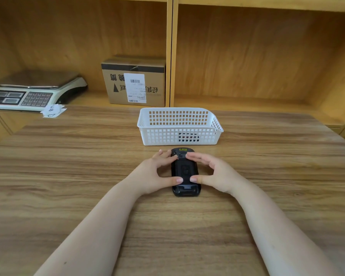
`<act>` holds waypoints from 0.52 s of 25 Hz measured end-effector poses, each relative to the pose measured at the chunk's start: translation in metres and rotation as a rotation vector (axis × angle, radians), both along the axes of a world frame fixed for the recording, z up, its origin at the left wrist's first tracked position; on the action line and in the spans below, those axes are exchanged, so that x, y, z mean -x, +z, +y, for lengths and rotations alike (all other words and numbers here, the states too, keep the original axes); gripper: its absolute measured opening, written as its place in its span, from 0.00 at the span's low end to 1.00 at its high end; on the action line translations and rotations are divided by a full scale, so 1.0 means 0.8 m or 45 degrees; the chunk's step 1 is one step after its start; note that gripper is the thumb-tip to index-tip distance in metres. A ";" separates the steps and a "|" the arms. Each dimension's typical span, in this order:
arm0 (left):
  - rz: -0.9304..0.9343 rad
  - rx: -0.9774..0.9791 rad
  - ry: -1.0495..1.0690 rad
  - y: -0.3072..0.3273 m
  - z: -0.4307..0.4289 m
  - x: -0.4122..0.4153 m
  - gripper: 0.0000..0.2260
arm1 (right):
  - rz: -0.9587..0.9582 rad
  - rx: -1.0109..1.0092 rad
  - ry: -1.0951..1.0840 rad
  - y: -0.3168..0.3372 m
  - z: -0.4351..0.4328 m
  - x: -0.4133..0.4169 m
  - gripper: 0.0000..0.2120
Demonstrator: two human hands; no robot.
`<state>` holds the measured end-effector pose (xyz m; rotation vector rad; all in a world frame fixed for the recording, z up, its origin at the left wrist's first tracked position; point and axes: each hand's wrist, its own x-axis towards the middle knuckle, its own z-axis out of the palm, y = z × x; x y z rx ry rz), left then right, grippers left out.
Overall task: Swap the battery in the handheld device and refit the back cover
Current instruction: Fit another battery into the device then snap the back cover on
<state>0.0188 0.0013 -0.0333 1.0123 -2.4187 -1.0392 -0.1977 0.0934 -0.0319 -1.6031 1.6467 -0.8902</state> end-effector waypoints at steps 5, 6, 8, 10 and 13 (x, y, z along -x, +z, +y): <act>0.035 0.139 -0.042 0.005 0.004 -0.003 0.31 | 0.175 0.091 -0.077 -0.003 0.003 0.004 0.28; -0.003 0.203 -0.073 0.008 0.007 -0.002 0.28 | 0.219 0.113 -0.065 -0.002 0.003 0.005 0.26; -0.119 0.350 -0.133 0.013 0.011 0.001 0.22 | 0.324 0.139 -0.052 -0.001 0.003 0.006 0.25; -0.183 0.390 -0.146 0.016 0.011 0.003 0.19 | 0.390 0.148 -0.043 -0.001 0.002 0.007 0.26; -0.146 0.280 -0.079 0.015 0.009 0.006 0.15 | 0.329 0.113 -0.055 -0.001 0.002 0.006 0.21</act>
